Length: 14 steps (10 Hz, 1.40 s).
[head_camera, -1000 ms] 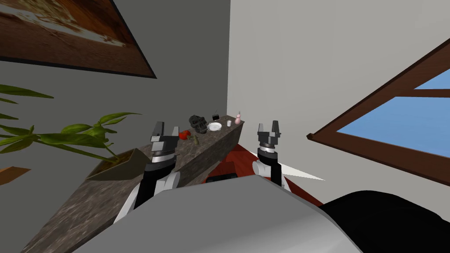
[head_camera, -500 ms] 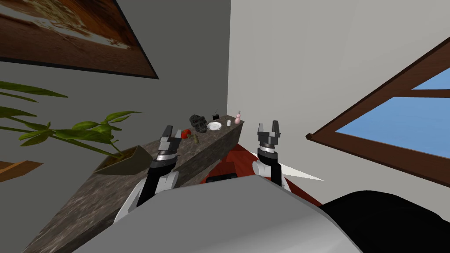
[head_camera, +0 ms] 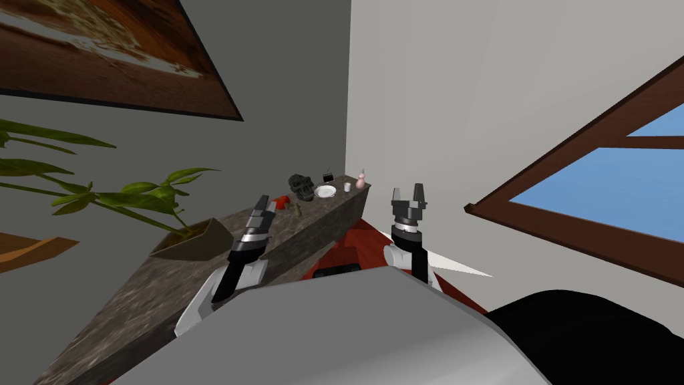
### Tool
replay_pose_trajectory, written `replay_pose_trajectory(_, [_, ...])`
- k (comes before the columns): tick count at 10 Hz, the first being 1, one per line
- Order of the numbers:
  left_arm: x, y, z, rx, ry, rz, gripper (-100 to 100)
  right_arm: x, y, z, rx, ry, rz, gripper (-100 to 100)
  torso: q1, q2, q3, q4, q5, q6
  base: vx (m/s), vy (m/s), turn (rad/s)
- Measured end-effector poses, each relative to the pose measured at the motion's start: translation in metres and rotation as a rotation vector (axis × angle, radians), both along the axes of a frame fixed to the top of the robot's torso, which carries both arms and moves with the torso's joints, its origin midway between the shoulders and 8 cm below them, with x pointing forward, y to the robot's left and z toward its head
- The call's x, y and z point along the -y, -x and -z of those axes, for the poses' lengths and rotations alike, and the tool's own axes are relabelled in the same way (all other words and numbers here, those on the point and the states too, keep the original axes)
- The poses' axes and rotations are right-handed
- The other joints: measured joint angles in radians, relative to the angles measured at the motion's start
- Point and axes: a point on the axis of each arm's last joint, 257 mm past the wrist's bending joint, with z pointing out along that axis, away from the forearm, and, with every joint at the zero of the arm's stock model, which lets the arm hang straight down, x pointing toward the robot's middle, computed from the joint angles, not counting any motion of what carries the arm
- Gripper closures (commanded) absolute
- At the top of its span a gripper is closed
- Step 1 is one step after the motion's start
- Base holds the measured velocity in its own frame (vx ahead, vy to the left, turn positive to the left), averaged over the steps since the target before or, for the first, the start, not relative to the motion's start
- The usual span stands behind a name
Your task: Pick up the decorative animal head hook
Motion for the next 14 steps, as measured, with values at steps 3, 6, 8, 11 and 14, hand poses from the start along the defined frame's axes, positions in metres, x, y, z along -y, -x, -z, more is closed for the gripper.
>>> replay_pose_trajectory(3, [-0.015,-0.015,0.023,-0.053,-0.035,-0.038,-100,0.0,0.0,0.0,0.0,0.0,0.0,0,0.001,-0.001,-0.001,0.0,0.0,0.0,0.003,-0.027,0.023])
replay_pose_trajectory(6, [-0.045,-0.029,0.052,-0.115,-0.079,-0.098,-100,0.0,0.0,0.0,0.0,0.0,0.0,0,0.0,-0.002,-0.001,-0.001,0.0,0.0,0.021,-0.044,0.036])
replay_pose_trajectory(8, [-0.064,-0.036,0.075,-0.166,-0.102,-0.146,-100,0.0,0.0,0.0,0.0,0.0,0.0,0,0.0,-0.004,-0.002,-0.001,0.0,0.0,0.048,-0.042,0.031])
replay_pose_trajectory(11, [-0.093,-0.046,0.105,-0.238,-0.132,-0.222,-100,0.0,0.0,0.0,0.0,0.0,0.0,0,-0.001,-0.006,-0.003,-0.001,0.0,0.0,0.062,-0.042,0.024])
replay_pose_trajectory(14, [-0.113,-0.05,0.127,-0.291,-0.146,-0.275,-100,0.0,0.0,0.0,0.0,0.0,0.0,0,0.001,-0.005,-0.003,-0.001,0.0,0.0,0.051,-0.024,0.016])
